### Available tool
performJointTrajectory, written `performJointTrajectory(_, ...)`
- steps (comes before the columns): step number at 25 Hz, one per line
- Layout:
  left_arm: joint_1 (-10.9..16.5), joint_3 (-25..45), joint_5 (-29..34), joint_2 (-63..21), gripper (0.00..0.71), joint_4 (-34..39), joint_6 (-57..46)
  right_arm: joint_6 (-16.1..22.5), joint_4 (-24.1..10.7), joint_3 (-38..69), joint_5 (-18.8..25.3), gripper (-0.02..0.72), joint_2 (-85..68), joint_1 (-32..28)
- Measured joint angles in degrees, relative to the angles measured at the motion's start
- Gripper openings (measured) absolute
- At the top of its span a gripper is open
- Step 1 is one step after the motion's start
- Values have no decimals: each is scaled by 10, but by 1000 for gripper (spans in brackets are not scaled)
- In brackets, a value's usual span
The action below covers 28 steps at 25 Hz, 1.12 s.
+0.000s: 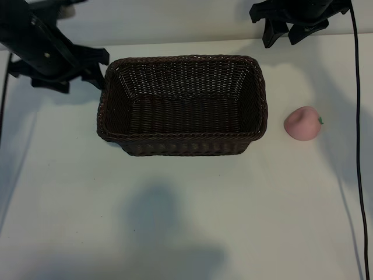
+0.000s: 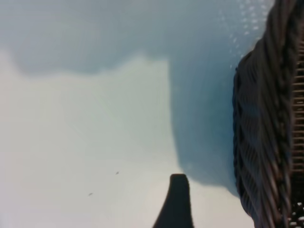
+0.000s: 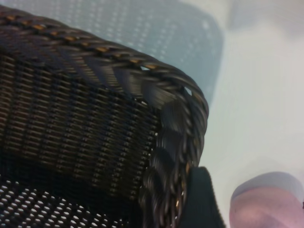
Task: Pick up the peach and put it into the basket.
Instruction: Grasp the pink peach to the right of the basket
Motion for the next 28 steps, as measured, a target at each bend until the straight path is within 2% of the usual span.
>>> performJointTrajectory(4,0,-18,16,-32,636,16,-3,0,0,0,0,505,0,0)
performJointTrajectory(11,1,-47,57,-37,624,41,-4,0,0,0,0,505,0,0)
performJointTrajectory(13,9,-48,72,-37,622,52,-4,0,1,0,0,505,0,0)
performJointTrajectory(19,63,-48,103,-37,611,59,7,0,3,0,0,505,0,0)
performJointTrajectory(24,68,-49,98,-37,601,51,18,0,4,0,0,505,0,0)
performJointTrajectory(28,68,-49,77,-37,598,9,35,0,4,0,0,505,0,0)
